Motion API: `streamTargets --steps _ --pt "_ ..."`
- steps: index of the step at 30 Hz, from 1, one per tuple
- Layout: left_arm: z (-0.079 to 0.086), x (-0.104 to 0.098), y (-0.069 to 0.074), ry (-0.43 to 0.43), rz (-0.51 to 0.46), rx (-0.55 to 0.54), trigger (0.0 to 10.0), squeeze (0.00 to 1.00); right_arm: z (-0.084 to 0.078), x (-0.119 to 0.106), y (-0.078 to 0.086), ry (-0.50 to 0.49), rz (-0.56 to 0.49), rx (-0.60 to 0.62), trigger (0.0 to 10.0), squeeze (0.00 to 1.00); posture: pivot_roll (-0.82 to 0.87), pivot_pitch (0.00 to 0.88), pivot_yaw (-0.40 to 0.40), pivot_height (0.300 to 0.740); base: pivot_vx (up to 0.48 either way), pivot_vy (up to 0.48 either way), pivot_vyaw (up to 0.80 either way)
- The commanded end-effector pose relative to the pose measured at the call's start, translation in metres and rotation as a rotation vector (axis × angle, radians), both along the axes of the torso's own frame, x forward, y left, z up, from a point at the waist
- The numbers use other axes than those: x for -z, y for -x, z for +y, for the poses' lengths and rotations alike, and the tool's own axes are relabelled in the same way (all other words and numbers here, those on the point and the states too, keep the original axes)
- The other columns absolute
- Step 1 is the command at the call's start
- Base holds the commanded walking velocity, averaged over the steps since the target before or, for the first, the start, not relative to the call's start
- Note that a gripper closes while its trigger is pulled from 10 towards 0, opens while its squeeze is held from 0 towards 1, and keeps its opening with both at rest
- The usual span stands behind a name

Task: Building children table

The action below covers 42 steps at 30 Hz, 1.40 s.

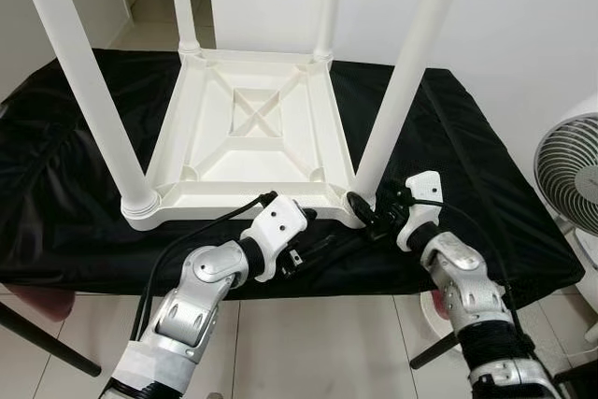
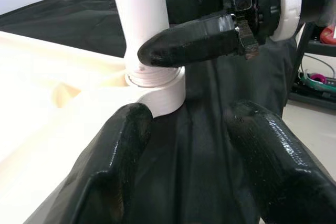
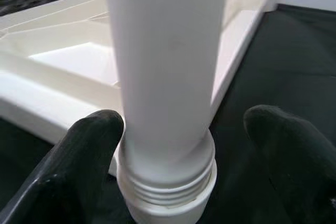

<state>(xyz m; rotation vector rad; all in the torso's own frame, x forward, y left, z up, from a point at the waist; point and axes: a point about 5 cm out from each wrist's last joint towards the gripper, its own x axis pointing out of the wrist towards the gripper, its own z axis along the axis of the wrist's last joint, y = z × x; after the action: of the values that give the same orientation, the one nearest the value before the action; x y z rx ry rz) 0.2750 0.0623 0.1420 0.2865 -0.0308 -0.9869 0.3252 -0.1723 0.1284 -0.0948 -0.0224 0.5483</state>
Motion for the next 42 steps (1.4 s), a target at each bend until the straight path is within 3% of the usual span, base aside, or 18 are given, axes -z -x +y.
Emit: streamTargets --steps 1,5,9,18,19,25,32,34,42 --pt "-0.001 0.0 -0.002 0.002 0.005 -0.02 10.0 0.0 0.001 -0.003 -0.004 0.02 -0.006 -0.054 10.0 0.0 0.11 0.0 -0.017 0.74 0.0 0.0 0.0" --pt "-0.001 -0.001 -0.003 0.002 0.004 -0.021 10.0 0.0 0.001 -0.004 -0.008 0.029 -0.007 -0.063 10.0 0.0 0.11 0.0 -0.016 0.74 0.0 0.0 0.0" --pt "0.001 -0.002 -0.005 -0.001 -0.002 -0.026 10.0 0.0 0.011 -0.009 -0.023 0.048 0.002 -0.113 10.0 0.0 0.12 0.0 -0.015 0.74 0.0 0.0 0.0" --pt "0.001 -0.004 -0.007 0.001 -0.009 -0.034 10.0 0.0 0.024 -0.007 -0.03 0.064 0.02 -0.165 10.0 0.0 0.13 0.0 -0.018 0.74 0.0 0.0 0.0" --pt "0.001 -0.004 -0.007 0.0 -0.011 -0.036 10.0 0.0 0.026 -0.004 -0.031 0.075 0.036 -0.179 0.0 0.0 0.13 0.0 -0.019 0.74 0.0 0.0 0.0" --pt "0.002 -0.005 -0.007 0.002 -0.014 -0.041 10.0 0.0 0.028 0.004 -0.03 0.064 0.077 -0.197 0.0 0.0 0.14 0.0 -0.023 0.74 0.0 0.0 0.0" --pt "0.002 -0.004 -0.006 0.002 -0.012 -0.041 10.0 0.0 0.018 0.007 -0.028 0.044 0.075 -0.184 0.0 0.0 0.13 0.0 -0.021 0.74 0.0 0.0 0.0" --pt "0.001 -0.004 -0.005 0.003 -0.01 -0.037 10.0 0.0 0.013 0.005 -0.027 -0.001 0.07 -0.139 0.0 0.0 0.12 0.0 -0.021 0.74 0.0 0.0 0.0" --pt "-0.001 -0.002 -0.004 0.009 -0.003 -0.034 10.0 0.0 0.008 0.008 -0.028 0.017 0.075 0.028 0.0 0.0 0.12 0.0 -0.025 0.74 0.0 0.0 0.0"
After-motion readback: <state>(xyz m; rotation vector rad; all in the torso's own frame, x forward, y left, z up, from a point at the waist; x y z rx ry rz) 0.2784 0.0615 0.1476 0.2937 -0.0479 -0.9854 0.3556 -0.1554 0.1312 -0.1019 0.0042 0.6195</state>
